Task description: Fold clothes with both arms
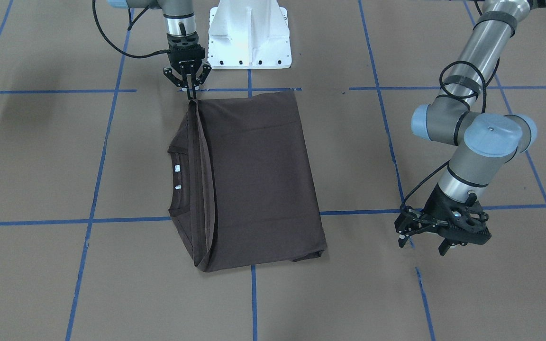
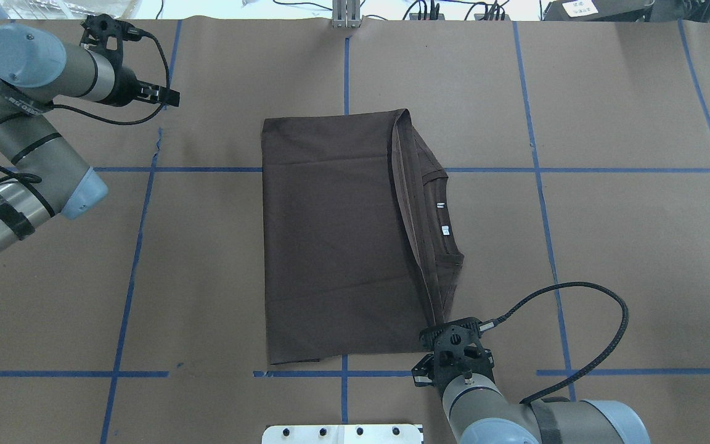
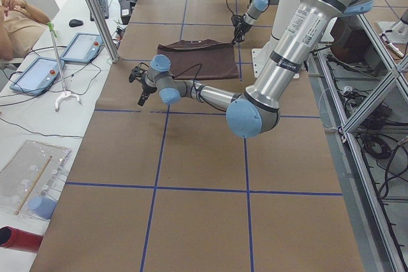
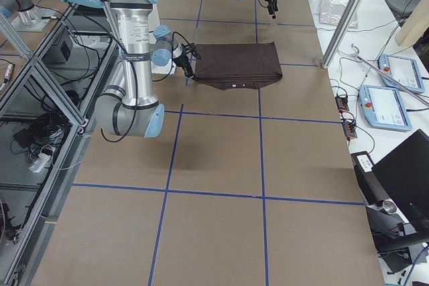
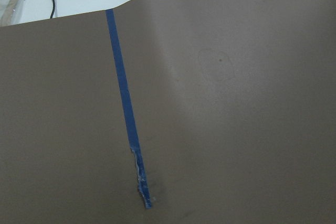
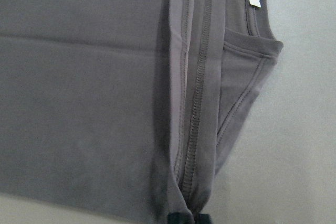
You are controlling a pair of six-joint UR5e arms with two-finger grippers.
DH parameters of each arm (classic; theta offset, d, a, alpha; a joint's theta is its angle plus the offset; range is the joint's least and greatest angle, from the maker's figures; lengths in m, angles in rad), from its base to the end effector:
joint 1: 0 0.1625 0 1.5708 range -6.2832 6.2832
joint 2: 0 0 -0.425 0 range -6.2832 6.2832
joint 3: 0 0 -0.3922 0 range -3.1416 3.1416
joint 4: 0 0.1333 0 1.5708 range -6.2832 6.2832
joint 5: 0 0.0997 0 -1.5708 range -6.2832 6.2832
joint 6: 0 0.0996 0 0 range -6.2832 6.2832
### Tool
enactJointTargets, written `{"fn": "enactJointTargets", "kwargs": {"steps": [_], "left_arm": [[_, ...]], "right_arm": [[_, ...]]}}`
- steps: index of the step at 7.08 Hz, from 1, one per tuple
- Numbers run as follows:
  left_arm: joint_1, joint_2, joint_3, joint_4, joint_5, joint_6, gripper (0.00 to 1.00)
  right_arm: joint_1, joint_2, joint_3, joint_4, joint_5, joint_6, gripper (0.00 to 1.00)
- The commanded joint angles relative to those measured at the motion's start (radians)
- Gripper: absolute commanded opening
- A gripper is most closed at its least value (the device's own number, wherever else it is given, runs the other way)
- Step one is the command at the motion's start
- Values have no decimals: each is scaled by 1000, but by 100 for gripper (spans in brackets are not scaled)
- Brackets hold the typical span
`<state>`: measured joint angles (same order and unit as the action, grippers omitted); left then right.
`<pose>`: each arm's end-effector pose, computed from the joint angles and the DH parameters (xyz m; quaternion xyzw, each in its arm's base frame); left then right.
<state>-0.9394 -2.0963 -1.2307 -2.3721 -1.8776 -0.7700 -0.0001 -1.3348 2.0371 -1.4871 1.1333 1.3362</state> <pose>0.3493 -0.6525 0.4270 0.2710 0.4046 0.0119 0.8733 -0.5331 -0.1754 0.3156 0.2428 -0.3478 -0.0230 0.9053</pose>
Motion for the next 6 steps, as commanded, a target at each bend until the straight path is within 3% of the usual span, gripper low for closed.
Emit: {"fn": "enactJointTargets", "kwargs": {"steps": [1,3,5,6], "left_arm": [[1,-1,-9,-1,0,-2,100],[11,1,-18,1,0,-2,100],[28,1,-20,-1,0,-49,100],[37,1,-23,-1,0,-52,100]], "right_arm": [[38,-1,107,8,57,-5,100],[118,2,106,-1,129,-29,100],[214,138,-54,-19,215,-147,100],[250,198,-84,-132,274,-202,100]]}}
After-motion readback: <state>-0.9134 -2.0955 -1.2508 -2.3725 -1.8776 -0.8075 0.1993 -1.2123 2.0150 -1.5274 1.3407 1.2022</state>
